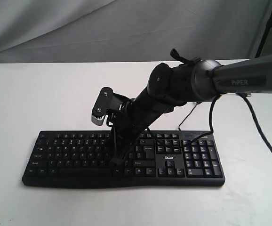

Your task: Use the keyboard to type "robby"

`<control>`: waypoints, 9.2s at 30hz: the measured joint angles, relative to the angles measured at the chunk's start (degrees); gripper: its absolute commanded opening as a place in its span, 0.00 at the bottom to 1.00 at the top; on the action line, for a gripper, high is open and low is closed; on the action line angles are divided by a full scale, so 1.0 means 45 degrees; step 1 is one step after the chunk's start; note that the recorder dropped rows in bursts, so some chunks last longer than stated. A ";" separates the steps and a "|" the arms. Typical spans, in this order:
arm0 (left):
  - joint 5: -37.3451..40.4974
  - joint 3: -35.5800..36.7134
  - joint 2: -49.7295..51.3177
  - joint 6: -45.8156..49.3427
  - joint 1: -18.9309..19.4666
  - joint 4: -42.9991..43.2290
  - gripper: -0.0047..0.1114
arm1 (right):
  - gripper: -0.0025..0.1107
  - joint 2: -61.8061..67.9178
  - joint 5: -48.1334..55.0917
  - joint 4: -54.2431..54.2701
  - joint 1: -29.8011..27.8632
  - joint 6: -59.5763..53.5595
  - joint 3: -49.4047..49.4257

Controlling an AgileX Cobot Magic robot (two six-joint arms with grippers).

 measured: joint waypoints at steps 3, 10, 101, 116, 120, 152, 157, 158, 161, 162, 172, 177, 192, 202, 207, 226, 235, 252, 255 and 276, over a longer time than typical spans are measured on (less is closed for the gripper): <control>0.0000 0.0000 0.0000 0.0000 0.0000 0.0000 0.04 | 0.02 0.0000 0.0000 -0.0027 0.0000 0.0000 0.0000; 0.0000 0.0000 0.0000 0.0000 0.0000 0.0000 0.04 | 0.02 0.0000 0.0000 -0.0078 0.0000 0.0060 0.0000; 0.0000 0.0000 0.0000 0.0000 0.0000 0.0000 0.04 | 0.02 0.0305 -0.1207 0.0746 0.2035 0.0501 -0.0276; 0.0000 0.0000 0.0000 0.0000 0.0000 0.0000 0.04 | 0.02 0.0512 -0.1232 0.0820 0.2035 0.0473 -0.0276; 0.0000 0.0000 0.0000 0.0000 0.0000 0.0000 0.04 | 0.02 0.0512 -0.1251 0.0820 0.2035 0.0473 -0.0276; 0.0000 0.0000 0.0000 0.0000 0.0000 0.0000 0.04 | 0.02 0.0132 -0.1251 0.0878 0.2035 0.0493 -0.0305; 0.0000 0.0000 0.0000 0.0000 0.0000 0.0000 0.04 | 0.02 0.0323 -0.1251 0.0878 0.2035 0.0493 -0.0282; 0.0000 0.0000 0.0000 0.0000 0.0000 0.0000 0.04 | 0.02 0.0459 -0.1251 0.0878 0.2035 0.0493 -0.0282; 0.0000 0.0000 0.0000 0.0000 0.0000 0.0000 0.04 | 0.02 0.0537 -0.1251 0.0878 0.2035 0.0493 -0.0282; 0.0000 0.0000 0.0000 0.0000 0.0000 0.0000 0.04 | 0.02 0.0537 -0.1251 0.0878 0.2035 0.0493 -0.0282; 0.0000 0.0000 0.0000 0.0000 0.0000 0.0000 0.04 | 0.02 0.0647 -0.1251 0.0963 0.2035 0.0493 -0.0282; 0.0000 0.0000 0.0000 0.0000 0.0000 0.0000 0.04 | 0.02 0.0647 -0.1251 0.0963 0.2035 0.0493 -0.0282; 0.0000 0.0000 0.0000 0.0000 0.0000 0.0000 0.04 | 0.02 0.0110 -0.1594 0.0703 0.2035 0.0493 -0.0282; 0.0000 0.0000 0.0000 0.0000 0.0000 0.0000 0.04 | 0.02 0.0110 -0.1594 0.0599 0.1606 0.0430 -0.0282; 0.0000 0.0000 0.0000 0.0000 0.0000 0.0000 0.04 | 0.02 0.0110 -0.1606 0.0599 0.1497 0.0407 -0.0282; 0.0000 0.0000 0.0000 0.0000 0.0000 0.0000 0.04 | 0.02 0.1009 -0.0620 0.0248 0.1268 0.1009 -0.1676; 0.0000 0.0000 0.0000 0.0000 0.0000 0.0000 0.04 | 0.02 0.1009 -0.0620 0.0229 0.1242 0.1059 -0.1707; 0.0000 0.0000 0.0000 0.0000 0.0000 0.0000 0.04 | 0.02 0.1182 -0.0650 0.0221 0.1056 0.1081 -0.1707; 0.0000 0.0000 0.0000 0.0000 0.0000 0.0000 0.04 | 0.02 0.1182 -0.0625 0.0221 0.1035 0.1081 -0.1707; 0.0000 0.0000 0.0000 0.0000 0.0000 0.0000 0.04 | 0.02 0.1182 -0.0380 0.0221 0.1256 0.1029 -0.1707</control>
